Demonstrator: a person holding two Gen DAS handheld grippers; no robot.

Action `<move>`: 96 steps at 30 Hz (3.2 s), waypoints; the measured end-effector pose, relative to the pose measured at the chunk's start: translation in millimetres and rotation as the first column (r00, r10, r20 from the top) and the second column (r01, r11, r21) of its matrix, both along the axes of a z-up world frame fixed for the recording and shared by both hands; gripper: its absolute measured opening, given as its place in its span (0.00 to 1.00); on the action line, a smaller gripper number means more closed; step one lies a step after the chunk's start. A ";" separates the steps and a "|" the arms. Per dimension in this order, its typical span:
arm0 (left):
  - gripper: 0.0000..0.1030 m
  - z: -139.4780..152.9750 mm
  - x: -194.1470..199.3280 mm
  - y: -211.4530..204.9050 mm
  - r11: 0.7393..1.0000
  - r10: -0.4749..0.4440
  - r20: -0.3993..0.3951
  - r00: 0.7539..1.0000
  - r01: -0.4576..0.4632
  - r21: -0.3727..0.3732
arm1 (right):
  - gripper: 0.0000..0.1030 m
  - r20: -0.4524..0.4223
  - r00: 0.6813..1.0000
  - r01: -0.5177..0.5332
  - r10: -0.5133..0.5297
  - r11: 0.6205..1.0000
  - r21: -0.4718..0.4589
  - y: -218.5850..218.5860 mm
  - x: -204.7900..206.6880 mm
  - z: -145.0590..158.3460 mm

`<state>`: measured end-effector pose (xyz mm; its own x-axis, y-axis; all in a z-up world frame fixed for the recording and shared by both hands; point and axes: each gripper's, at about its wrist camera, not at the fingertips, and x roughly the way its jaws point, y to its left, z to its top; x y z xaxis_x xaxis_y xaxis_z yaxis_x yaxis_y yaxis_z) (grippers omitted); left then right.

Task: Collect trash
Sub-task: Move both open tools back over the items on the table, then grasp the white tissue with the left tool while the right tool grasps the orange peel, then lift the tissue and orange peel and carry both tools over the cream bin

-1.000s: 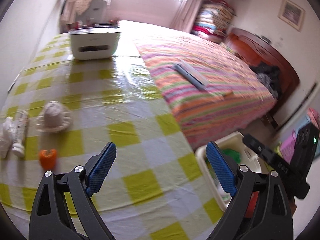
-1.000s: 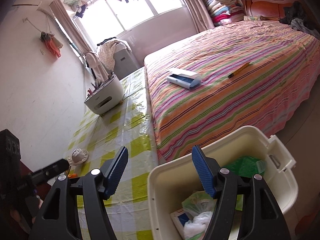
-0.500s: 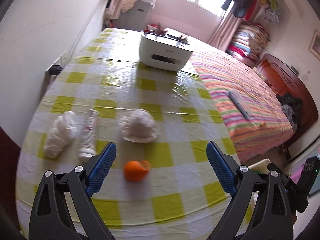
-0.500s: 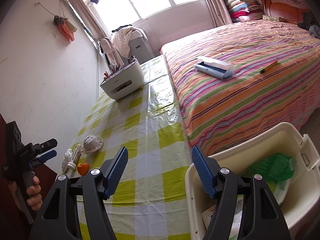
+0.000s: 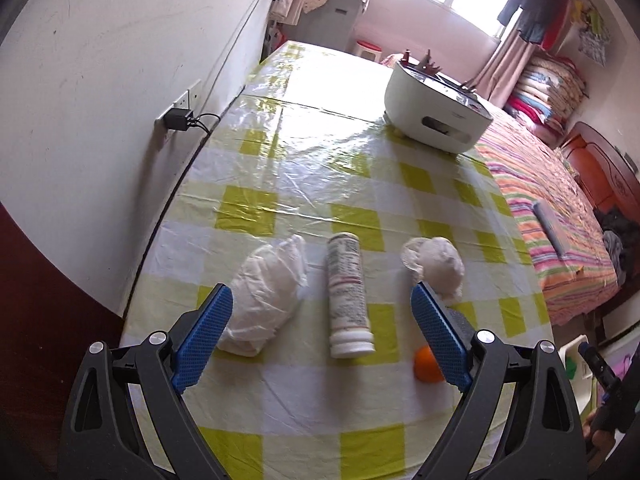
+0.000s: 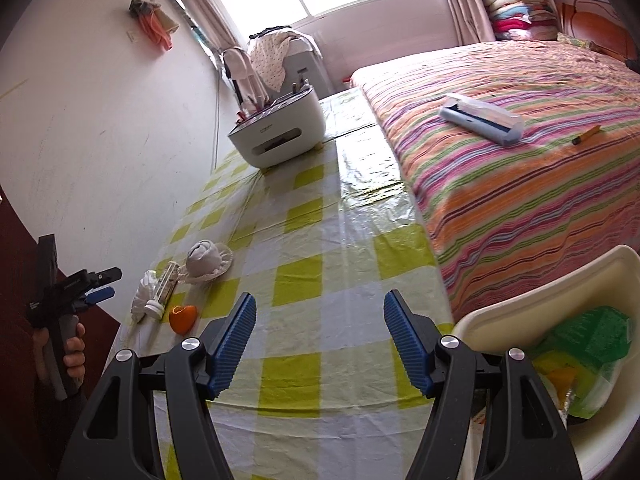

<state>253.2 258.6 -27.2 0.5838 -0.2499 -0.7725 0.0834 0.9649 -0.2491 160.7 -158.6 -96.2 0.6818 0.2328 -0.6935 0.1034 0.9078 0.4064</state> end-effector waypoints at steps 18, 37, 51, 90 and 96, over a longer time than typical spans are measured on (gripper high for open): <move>0.52 -48.1 39.9 21.3 0.999 0.031 -0.165 0.986 -0.036 -0.028 | 0.63 -0.014 0.988 -0.152 0.153 0.988 0.007 62.6 28.9 -18.5; 0.22 -45.7 33.4 35.3 0.986 0.141 -0.183 0.973 -0.155 -0.060 | 0.63 -0.058 0.890 -0.455 0.452 0.889 -0.050 173.3 75.1 -35.0; 0.22 11.0 -15.8 5.9 0.989 0.054 -0.004 0.999 -0.055 -0.139 | 0.43 -0.136 0.871 -0.487 0.473 0.867 -0.102 208.7 96.9 -59.4; 0.22 3.2 -56.1 -142.7 0.970 -0.240 0.014 0.971 0.241 -0.034 | 0.28 -0.026 0.953 -0.303 0.302 0.949 -0.083 98.8 35.7 -15.2; 0.22 0.5 -61.8 -161.5 0.962 -0.272 0.018 0.962 0.272 -0.016 | 0.28 -0.015 0.961 -0.275 0.275 0.957 -0.089 80.6 26.4 -9.6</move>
<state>191.4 97.1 -26.7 0.5035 -0.4151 -0.7578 0.3462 0.9005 -0.2632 187.0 -78.0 -105.8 0.5985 0.3480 -0.7216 -0.1544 0.9339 0.3224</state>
